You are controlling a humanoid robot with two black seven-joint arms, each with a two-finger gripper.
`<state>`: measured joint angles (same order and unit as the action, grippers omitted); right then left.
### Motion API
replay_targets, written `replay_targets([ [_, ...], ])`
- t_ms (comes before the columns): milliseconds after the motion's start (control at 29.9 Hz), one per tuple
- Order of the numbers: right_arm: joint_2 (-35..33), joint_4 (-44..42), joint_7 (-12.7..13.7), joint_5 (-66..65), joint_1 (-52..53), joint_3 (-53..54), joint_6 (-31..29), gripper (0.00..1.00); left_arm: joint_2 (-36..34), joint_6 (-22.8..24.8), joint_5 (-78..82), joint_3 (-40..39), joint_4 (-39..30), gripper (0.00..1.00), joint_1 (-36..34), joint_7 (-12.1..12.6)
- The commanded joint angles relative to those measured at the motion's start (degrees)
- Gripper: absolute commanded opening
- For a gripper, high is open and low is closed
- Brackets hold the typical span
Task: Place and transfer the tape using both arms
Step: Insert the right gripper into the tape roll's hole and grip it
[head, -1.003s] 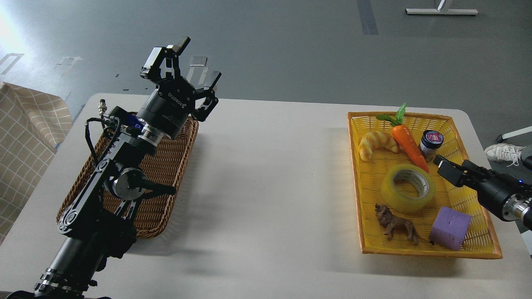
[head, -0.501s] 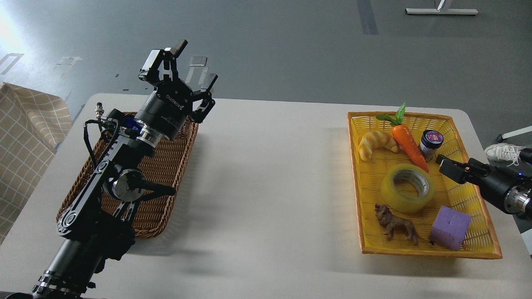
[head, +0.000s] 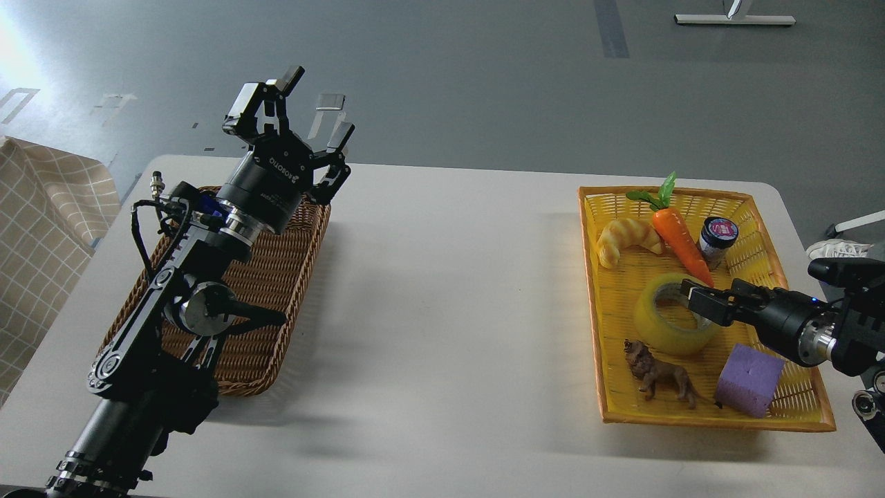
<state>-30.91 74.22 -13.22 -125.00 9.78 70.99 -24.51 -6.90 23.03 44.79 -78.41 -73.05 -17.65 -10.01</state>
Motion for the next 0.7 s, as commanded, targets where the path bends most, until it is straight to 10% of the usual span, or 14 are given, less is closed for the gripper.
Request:
replay_targets([
  [0,-1.0,1.8,0.0,0.0,0.4,-0.3,-2.7,0.93,0.0,0.1,-0.1,-0.6,0.0,0.98,0.9,0.0],
  [668,-6.0,-0.8,-0.3,0.0,3.7,-5.2,-3.1,0.86,0.2,0.0,-0.1,-0.8,-0.4,0.98,1.4,0.0],
])
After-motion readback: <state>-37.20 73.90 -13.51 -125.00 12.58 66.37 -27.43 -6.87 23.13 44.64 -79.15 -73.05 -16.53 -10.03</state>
